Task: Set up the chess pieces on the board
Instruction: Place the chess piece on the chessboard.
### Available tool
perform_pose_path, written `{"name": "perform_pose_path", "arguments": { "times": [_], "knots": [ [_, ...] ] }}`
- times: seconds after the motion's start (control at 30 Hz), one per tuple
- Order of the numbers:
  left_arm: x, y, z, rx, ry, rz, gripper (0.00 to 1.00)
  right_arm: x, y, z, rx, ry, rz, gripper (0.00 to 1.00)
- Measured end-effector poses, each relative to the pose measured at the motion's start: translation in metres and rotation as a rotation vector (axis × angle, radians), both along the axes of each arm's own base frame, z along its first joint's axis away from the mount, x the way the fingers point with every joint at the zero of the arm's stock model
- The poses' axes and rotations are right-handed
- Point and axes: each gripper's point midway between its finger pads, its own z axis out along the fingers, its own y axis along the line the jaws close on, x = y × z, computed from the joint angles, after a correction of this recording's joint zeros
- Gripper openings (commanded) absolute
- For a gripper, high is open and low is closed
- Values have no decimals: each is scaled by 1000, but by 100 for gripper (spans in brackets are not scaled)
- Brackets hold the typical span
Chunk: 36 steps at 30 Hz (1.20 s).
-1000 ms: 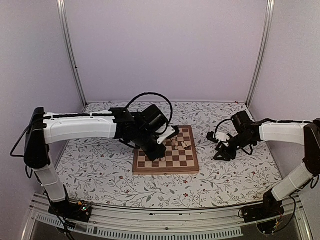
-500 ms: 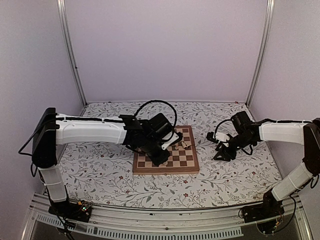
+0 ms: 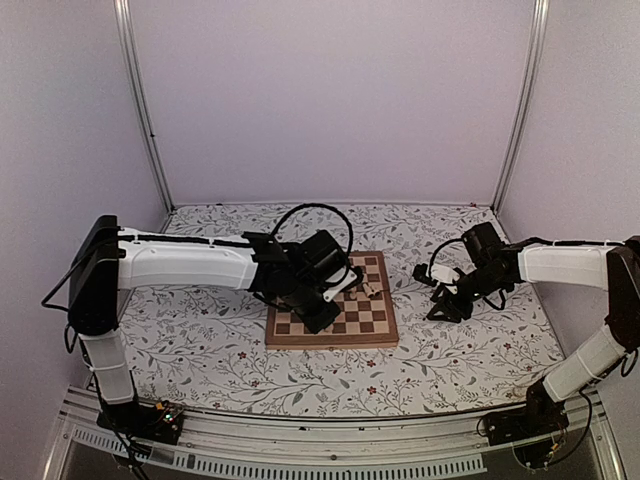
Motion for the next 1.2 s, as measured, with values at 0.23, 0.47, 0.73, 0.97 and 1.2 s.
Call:
{"name": "perform_pose_path", "arguments": {
  "times": [0.23,0.47,0.73,0.97,1.2],
  "knots": [
    [4,4,-7,18,2,13,7,0,0,0,0,0,0,52],
    [7,6,-9,23,-1,22,9,0,0,-1,-1,2,1,52],
    [10,8,-13,30,3,30,12,-1,0,-4,-5,12,2,52],
    [11,9,-17,38,7,32,31,-2,-1,-7,-9,23,3,52],
    [10,10,-19,43,16,30,46,-3,0,-7,-7,28,5,52]
  ]
}}
